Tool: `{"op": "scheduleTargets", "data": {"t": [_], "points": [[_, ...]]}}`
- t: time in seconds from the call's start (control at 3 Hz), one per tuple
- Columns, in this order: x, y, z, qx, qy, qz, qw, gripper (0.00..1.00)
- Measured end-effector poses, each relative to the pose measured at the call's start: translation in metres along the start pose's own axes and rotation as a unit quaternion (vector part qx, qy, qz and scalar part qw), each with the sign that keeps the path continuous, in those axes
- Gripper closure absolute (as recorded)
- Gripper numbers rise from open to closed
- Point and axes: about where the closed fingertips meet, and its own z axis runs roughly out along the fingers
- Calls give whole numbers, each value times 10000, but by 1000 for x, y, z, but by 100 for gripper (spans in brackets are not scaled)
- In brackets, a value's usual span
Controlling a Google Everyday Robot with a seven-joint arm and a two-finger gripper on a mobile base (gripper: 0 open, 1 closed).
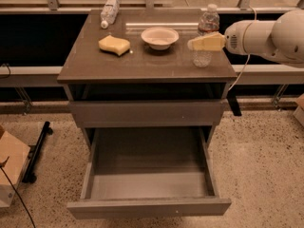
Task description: Place water bottle into middle drawer
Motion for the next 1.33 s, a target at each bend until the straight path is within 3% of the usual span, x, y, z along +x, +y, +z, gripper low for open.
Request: {"op": "scheduleTargets", "data": {"t": [0.67, 1.33], "points": [[-7, -9, 24, -86, -50, 151, 9998, 2], [-14, -4, 35, -189, -98, 181, 9996, 50]]}}
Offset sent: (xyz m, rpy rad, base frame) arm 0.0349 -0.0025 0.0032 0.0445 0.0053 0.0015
